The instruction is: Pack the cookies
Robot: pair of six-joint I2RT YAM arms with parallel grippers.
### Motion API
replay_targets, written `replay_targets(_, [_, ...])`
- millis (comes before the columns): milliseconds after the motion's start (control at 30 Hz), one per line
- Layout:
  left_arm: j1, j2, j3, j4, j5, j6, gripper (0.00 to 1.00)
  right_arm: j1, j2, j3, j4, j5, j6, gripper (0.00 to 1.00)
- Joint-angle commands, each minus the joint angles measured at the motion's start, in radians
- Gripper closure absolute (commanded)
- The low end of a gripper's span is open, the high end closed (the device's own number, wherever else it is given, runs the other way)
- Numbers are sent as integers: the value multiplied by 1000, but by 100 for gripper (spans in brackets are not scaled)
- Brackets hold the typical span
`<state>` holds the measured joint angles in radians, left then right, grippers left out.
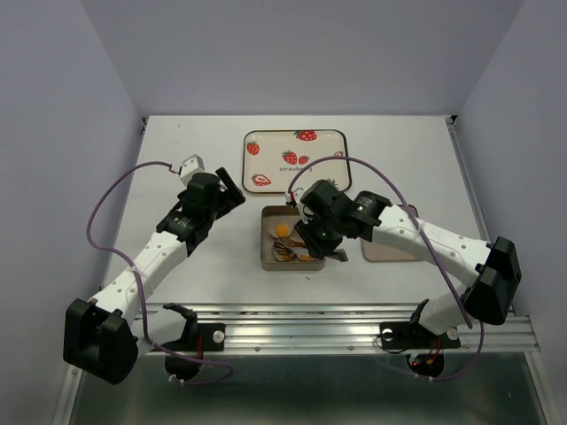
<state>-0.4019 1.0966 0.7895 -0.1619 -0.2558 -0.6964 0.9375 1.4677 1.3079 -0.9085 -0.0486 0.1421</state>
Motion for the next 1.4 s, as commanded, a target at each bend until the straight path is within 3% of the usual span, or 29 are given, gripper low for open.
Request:
replay_targets(0, [6,-18,5,4,-26,9,1,7,3,-2,42,29,-16,67])
replay_targets(433, [6,-7,13,5,-26,15,1,7,8,11,51,29,-26,51])
replay_targets(1067, [5,-26,17,7,-10,11,1,7,-122,70,82,44,-10,52])
replay_targets(1300, [6,-27,36,1,-5,21,1,7,-147,96,135,341,76,52])
replay_targets(1367, [6,-21,40,1,-8,21,1,-55,-133,96,187,388,89,53])
